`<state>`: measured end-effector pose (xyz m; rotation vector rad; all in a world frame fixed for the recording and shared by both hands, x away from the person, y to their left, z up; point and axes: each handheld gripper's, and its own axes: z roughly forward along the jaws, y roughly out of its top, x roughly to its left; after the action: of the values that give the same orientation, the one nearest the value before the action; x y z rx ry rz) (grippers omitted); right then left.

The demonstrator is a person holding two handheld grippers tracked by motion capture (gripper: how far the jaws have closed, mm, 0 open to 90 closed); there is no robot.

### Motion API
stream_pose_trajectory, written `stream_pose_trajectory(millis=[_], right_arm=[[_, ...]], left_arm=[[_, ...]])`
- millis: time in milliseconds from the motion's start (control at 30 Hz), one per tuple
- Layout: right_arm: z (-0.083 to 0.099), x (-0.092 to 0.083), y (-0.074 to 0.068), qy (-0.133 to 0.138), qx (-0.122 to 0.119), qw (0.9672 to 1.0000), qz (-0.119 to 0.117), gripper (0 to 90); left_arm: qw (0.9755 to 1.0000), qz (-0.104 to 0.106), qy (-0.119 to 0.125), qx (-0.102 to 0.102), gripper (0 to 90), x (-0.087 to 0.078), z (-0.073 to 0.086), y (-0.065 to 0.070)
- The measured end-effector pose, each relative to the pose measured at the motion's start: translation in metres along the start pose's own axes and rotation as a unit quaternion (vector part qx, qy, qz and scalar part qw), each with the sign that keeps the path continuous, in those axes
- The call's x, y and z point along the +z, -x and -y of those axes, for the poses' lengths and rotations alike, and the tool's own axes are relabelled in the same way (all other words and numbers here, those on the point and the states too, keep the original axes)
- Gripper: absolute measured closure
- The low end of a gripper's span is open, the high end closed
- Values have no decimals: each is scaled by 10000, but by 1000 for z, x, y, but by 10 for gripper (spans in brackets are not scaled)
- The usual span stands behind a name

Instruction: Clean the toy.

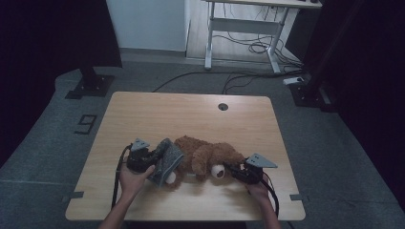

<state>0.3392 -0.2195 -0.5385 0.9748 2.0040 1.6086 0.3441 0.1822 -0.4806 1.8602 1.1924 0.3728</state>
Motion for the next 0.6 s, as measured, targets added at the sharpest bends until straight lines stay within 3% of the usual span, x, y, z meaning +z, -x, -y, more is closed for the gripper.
stream_pose_trajectory(millis=[167,333,467,533,600], right_arm=[[-2,1,0,-22,42,10000,12,489],[-2,1,-1,-14,-41,10000,38,488],[-2,0,-1,0,-87,10000,28,485],[-2,0,-1,-6,-106,9999,8,477],[-2,-1,-1,-11,-118,9999,-9,441]], left_arm=[[9993,72,307,185,776,-5,-26,17],[9977,251,439,456,775,14,-64,47],[9983,334,162,450,774,41,-75,61],[9984,343,-91,429,774,56,-70,63],[9985,331,-148,406,775,63,-61,62]])
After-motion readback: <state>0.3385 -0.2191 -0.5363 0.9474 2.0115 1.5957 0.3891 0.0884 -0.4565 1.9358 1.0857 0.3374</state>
